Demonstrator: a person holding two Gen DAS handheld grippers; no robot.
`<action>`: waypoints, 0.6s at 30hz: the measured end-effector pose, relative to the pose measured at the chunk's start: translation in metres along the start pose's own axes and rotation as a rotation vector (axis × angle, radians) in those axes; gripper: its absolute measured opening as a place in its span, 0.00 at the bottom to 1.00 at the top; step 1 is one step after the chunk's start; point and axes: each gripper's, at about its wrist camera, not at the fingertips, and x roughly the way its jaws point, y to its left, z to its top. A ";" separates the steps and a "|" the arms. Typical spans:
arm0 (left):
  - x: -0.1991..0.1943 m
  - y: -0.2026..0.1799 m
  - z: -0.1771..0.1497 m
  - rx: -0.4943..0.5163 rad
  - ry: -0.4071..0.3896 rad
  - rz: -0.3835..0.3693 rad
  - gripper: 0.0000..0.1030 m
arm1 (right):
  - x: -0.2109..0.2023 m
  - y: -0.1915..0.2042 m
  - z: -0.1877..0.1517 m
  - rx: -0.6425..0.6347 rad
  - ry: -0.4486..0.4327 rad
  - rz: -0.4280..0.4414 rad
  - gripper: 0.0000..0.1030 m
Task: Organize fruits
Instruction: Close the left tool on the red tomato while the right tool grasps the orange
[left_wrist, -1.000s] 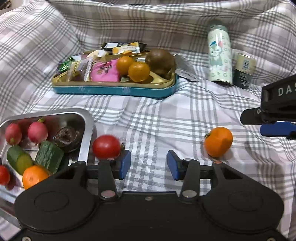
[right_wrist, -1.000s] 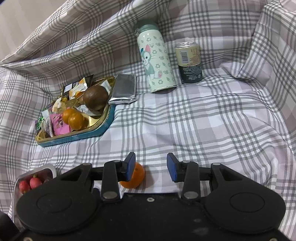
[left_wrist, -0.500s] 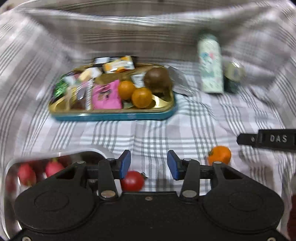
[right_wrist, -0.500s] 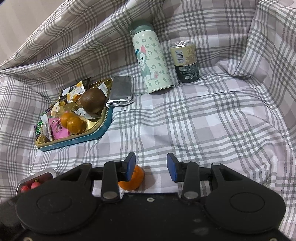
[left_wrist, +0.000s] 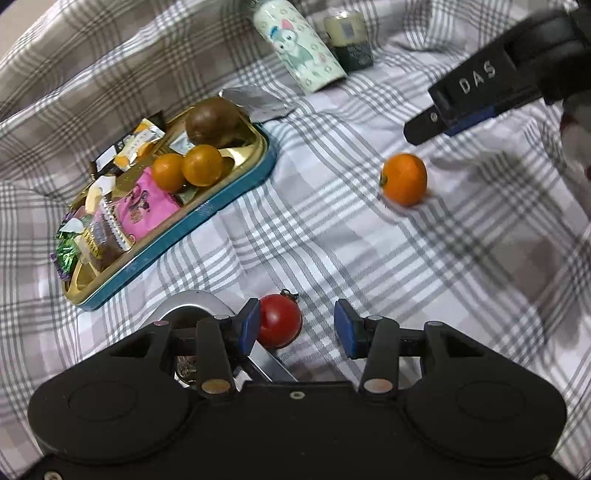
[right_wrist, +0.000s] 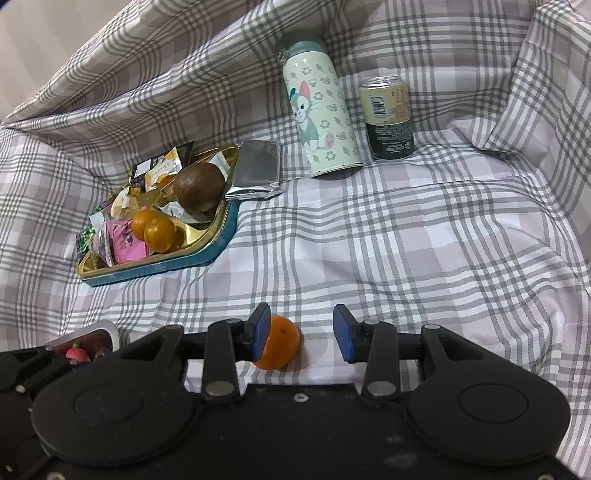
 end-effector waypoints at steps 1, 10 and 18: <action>0.002 0.001 0.001 0.004 0.005 0.008 0.52 | 0.001 0.000 0.000 -0.002 0.002 0.000 0.40; 0.010 0.015 0.008 0.023 0.029 -0.033 0.51 | 0.008 0.000 0.002 0.015 0.041 0.052 0.40; 0.012 0.016 0.008 0.016 0.023 0.006 0.33 | 0.024 0.012 -0.001 0.004 0.097 0.066 0.40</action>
